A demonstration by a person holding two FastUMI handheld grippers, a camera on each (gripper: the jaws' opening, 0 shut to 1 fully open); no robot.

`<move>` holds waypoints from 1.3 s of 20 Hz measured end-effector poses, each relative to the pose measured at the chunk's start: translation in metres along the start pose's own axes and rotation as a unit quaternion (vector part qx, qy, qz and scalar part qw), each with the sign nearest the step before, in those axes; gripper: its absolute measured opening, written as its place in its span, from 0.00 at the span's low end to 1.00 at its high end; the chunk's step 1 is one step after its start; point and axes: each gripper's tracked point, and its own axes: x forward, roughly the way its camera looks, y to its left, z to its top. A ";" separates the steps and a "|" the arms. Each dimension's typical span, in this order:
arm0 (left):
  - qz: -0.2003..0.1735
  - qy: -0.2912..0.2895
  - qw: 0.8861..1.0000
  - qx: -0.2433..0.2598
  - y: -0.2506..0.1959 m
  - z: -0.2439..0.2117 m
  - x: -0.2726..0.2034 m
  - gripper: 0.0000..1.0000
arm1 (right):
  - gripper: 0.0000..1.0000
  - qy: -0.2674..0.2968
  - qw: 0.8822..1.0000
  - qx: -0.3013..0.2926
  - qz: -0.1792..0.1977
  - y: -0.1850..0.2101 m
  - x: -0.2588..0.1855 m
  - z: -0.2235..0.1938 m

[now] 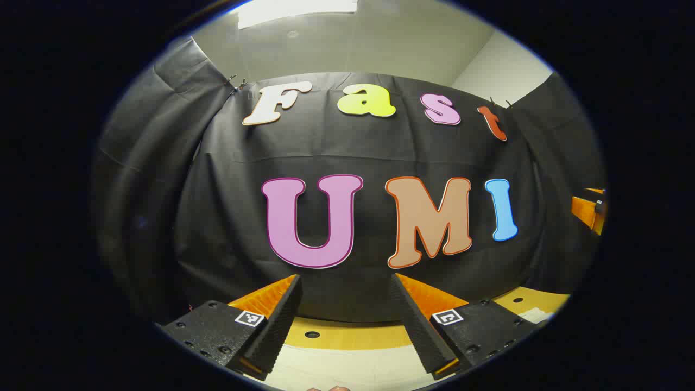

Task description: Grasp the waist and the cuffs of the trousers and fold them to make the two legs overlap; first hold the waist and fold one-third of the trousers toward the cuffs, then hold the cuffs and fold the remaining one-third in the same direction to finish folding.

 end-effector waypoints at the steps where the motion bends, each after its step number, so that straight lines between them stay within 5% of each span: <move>1: 0.003 -0.002 1.000 0.000 0.001 0.000 -0.001 0.96 | 0.97 0.000 1.000 0.001 0.001 0.002 -0.001 -0.002; 15: 0.056 -0.007 0.998 0.018 0.055 0.002 -0.043 0.97 | 0.96 0.046 0.998 0.018 0.041 0.030 -0.008 -0.043; 26: 0.003 0.082 0.980 0.183 0.087 -0.073 -0.082 0.95 | 0.97 0.086 0.995 0.029 0.051 0.038 -0.013 -0.078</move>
